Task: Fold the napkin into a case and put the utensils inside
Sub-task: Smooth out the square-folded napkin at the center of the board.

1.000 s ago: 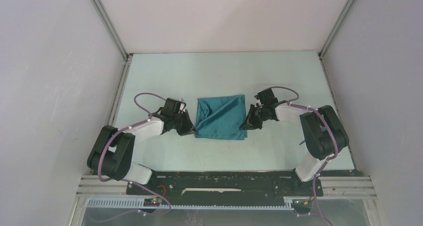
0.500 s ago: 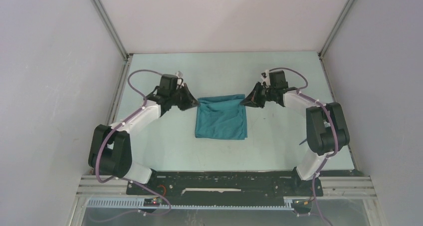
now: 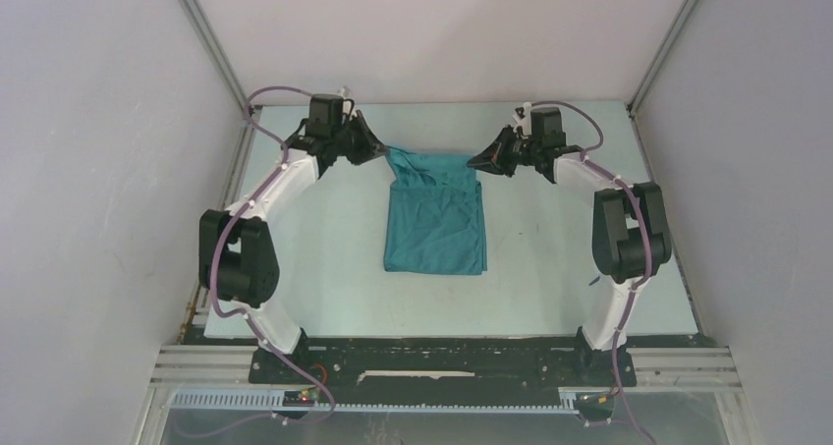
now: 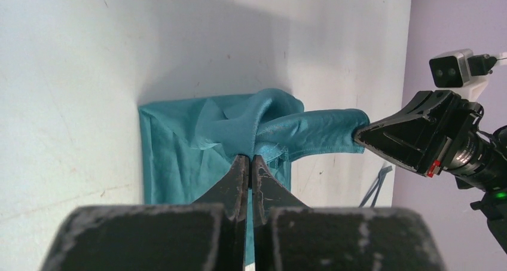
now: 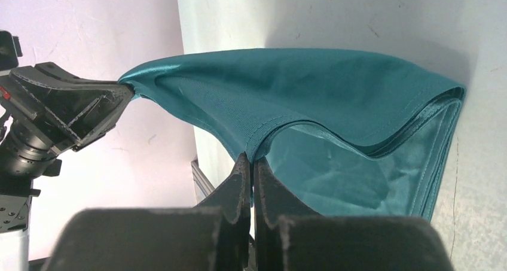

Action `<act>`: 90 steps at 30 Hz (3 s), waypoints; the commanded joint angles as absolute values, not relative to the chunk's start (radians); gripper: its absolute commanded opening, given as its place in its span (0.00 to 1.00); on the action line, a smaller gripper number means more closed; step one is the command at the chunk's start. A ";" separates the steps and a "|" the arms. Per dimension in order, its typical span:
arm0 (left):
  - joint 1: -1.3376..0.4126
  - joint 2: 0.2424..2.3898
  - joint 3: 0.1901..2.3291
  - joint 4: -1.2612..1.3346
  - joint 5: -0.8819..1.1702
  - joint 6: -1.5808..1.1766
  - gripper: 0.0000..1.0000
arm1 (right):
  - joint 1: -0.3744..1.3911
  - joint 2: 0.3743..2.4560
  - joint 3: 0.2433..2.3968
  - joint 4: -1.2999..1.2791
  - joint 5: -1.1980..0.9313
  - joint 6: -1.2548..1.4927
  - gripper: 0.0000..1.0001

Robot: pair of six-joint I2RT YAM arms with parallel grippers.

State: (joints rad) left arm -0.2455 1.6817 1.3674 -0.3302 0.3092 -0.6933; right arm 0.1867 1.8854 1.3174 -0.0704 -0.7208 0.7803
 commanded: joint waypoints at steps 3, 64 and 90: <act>-0.223 1.774 1.512 -0.373 0.336 -0.607 0.00 | 0.166 1.926 1.418 -0.051 -0.745 0.809 0.00; -0.380 1.407 0.675 -0.321 0.392 -0.683 0.00 | 0.273 1.675 0.797 -0.196 -0.678 0.642 0.00; -0.382 1.343 0.642 -0.370 0.395 -0.658 0.31 | 0.315 1.552 0.778 -0.417 -0.586 0.569 0.45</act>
